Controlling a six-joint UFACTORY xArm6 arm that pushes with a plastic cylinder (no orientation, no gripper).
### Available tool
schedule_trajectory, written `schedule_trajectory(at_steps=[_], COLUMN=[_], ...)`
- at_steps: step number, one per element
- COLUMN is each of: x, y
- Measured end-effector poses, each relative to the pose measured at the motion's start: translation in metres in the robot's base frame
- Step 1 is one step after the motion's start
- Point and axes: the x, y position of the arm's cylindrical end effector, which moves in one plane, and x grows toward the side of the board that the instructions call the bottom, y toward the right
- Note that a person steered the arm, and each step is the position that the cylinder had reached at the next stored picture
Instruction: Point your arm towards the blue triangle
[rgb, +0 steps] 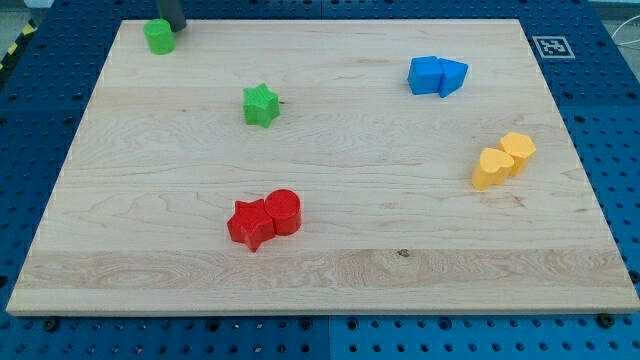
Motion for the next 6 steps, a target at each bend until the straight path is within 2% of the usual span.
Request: schedule_trajectory(at_steps=[3,4,6], x=[0.157,0.168,0.152], y=[0.214,0.301,0.405])
